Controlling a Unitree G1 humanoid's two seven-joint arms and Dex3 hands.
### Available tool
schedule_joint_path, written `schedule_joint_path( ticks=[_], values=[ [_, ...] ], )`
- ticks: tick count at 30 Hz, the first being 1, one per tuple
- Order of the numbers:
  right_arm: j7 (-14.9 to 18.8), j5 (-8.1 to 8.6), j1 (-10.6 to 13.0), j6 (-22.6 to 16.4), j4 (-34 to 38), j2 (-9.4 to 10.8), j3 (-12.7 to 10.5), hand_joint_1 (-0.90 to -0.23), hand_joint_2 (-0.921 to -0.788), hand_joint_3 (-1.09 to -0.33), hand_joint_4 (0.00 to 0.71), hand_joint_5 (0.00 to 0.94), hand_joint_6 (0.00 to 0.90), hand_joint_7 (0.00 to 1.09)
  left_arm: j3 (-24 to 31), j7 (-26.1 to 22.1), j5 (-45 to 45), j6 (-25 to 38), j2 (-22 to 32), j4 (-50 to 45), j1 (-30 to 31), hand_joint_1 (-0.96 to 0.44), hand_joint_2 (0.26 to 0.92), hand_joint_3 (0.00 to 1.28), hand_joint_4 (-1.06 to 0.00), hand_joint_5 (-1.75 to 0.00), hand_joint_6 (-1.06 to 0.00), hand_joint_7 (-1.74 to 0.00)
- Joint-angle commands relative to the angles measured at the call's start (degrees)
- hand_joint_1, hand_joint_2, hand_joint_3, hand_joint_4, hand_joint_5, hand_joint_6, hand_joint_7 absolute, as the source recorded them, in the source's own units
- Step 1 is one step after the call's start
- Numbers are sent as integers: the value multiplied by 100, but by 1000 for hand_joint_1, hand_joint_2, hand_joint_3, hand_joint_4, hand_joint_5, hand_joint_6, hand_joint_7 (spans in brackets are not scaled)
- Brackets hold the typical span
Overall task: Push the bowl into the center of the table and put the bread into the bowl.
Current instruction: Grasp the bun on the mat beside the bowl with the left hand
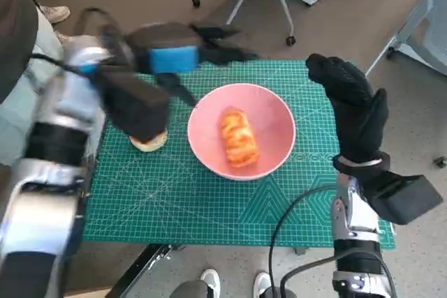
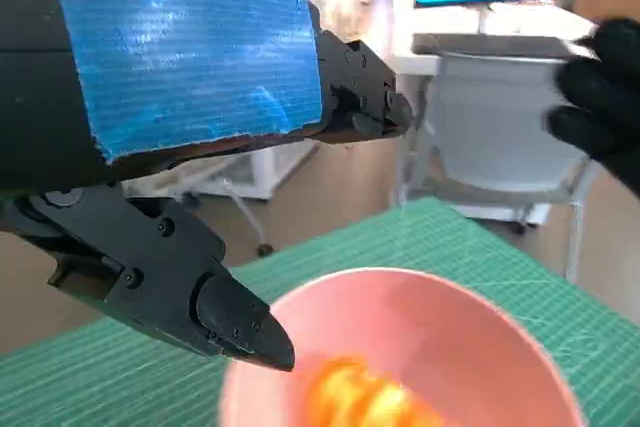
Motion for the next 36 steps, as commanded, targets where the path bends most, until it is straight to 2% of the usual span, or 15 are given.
schedule_joint_path(
  ticks=[1, 2, 5, 9, 13, 25, 36],
  values=[
    [-16, -7, 126, 69, 15, 39, 19, -730, -921, -794, 176, 2, 48, 530, 37, -125, -123, 150, 11, -291, 136, -172, 743, 0, -26, 0, -238, -14],
    [-3, -3, 114, 76, 27, 39, 27, -730, -921, -794, 176, 2, 48, 529, 225, -329, -347, 189, 325, -474, 272, -172, 743, 0, -26, 0, -238, -13],
    [33, 8, 71, 79, 88, 41, 42, -733, -921, -795, 175, 1, 47, 529, 561, -659, -633, 314, 974, -787, 537, -105, 717, 2, -8, 1, -143, -6],
    [92, 49, 7, 78, 184, 40, 39, -735, -921, -796, 174, 1, 46, 529, 622, -661, -501, 521, 1247, -917, 701, -128, 687, 0, -1, 1, -70, -1],
    [141, 84, -48, 91, 237, 43, 51, -732, -921, -798, 173, 0, 43, 530, 606, -583, -328, 681, 1415, -913, 794, -124, 678, 0, 1, 1, -52, 0],
    [373, 228, -171, 100, 397, 80, 65, -718, -921, -804, 166, 0, 35, 539, 288, 97, 623, 1159, 1530, -776, 938, -123, 678, 2, 1, 1, -47, -1],
    [537, 347, -177, 138, 452, 51, 18, -713, -921, -802, 164, 0, 31, 549, -20, 235, 921, 1554, 1216, -126, 812, -108, 683, 3, 1, 1, -49, -4]
  ],
)
